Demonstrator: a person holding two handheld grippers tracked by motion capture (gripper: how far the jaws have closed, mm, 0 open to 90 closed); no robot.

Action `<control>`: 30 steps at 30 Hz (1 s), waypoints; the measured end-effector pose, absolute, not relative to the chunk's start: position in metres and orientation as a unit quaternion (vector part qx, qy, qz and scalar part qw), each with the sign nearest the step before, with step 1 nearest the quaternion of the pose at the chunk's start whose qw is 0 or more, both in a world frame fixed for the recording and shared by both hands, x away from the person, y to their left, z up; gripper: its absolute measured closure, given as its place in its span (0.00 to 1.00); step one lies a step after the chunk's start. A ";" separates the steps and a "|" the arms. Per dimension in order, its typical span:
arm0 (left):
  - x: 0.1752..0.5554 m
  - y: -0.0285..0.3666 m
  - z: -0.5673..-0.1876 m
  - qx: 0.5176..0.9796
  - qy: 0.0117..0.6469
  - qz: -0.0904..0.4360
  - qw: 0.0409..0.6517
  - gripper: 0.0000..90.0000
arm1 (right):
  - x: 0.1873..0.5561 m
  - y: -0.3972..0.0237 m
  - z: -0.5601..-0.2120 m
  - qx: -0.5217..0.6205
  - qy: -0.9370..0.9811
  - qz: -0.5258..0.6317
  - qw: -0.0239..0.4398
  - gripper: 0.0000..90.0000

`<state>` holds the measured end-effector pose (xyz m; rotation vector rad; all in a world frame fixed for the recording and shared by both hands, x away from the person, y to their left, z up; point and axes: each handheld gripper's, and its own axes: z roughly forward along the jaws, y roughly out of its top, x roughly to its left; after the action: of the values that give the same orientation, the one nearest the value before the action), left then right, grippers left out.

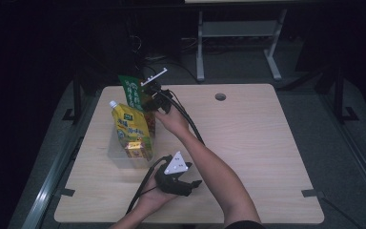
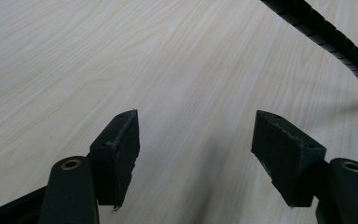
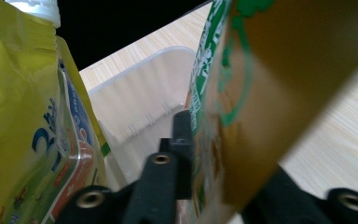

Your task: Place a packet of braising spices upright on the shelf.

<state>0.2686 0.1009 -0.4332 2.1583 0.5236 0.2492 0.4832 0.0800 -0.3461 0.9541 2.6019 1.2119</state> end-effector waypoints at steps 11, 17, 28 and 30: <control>0.270 0.102 -0.432 0.869 0.211 0.101 0.437 0.35 | 0.483 0.066 -0.338 0.319 0.852 0.412 0.051 0.74; 0.270 0.103 -0.433 0.867 0.214 0.102 0.438 0.34 | 0.479 0.052 -0.331 0.323 0.848 0.417 0.050 0.65; 0.269 0.102 -0.433 0.868 0.215 0.100 0.437 0.32 | 0.468 0.014 -0.320 0.306 0.838 0.451 0.035 0.46; 0.270 0.102 -0.434 0.867 0.217 0.100 0.437 0.32 | 0.465 0.007 -0.317 0.310 0.833 0.457 0.031 0.45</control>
<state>0.2696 0.1021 -0.4336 2.1566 0.5394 0.2495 0.4647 0.0070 -0.3167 0.9560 2.5677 1.4082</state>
